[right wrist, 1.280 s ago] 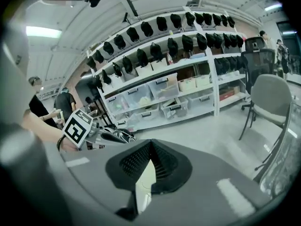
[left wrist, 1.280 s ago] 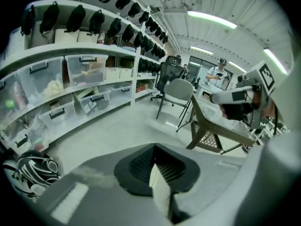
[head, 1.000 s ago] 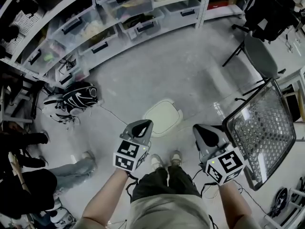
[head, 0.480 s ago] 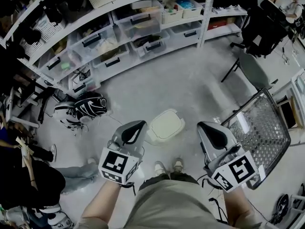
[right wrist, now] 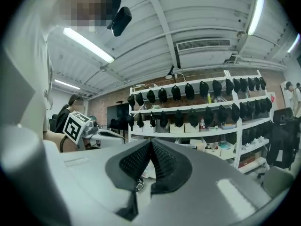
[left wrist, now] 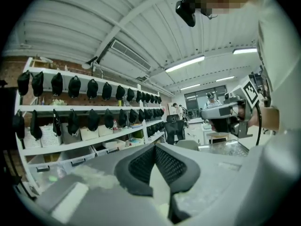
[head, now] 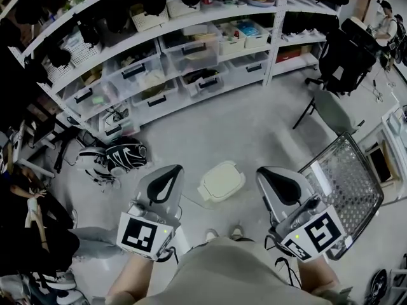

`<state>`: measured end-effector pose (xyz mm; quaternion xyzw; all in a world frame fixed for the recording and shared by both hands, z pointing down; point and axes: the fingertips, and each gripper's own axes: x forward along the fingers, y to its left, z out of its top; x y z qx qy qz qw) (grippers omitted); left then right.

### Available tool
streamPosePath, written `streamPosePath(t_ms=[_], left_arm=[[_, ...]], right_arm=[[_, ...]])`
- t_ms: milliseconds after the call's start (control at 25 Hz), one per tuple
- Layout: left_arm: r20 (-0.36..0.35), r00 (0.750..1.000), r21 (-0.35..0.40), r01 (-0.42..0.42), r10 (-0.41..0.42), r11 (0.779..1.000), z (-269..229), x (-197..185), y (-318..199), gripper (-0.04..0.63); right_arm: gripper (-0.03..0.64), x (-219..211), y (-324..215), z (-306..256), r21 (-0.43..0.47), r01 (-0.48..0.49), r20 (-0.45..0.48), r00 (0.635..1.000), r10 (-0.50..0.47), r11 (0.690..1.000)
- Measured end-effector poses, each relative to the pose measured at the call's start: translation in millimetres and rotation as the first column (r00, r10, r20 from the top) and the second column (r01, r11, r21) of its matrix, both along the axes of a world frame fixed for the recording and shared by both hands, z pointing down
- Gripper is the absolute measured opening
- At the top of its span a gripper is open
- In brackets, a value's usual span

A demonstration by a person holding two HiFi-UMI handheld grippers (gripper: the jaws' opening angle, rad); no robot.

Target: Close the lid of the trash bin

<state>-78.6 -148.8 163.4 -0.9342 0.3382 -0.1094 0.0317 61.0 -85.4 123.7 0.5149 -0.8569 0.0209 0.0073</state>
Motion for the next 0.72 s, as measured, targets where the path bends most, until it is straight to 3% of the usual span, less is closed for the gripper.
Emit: streamPosePath(t_ms=[360, 560, 720], left_arm=[[-0.026, 0.999, 0.04, 0.028, -0.026, 0.999, -29.4, -9.2, 15.4, 0.002], [-0.023, 0.999, 0.032, 0.037, -0.036, 0.999, -28.1, -13.4, 17.8, 0.002], [-0.021, 0.999, 0.017, 0.042, -0.042, 0.999, -20.8, -19.7, 16.0, 0.002]], right_arm=[[0.003, -12.4, 1.7, -17.3, 0.043, 0.033, -0.018, 0.999, -0.032, 0.999], [0.003, -6.1, -1.4, -18.1, 0.008, 0.026, 0.097, 0.995, -0.027, 1.0], [0.003, -5.7, -2.9, -14.9, 0.01, 0.002, 0.063, 0.998, -0.003, 1.0]])
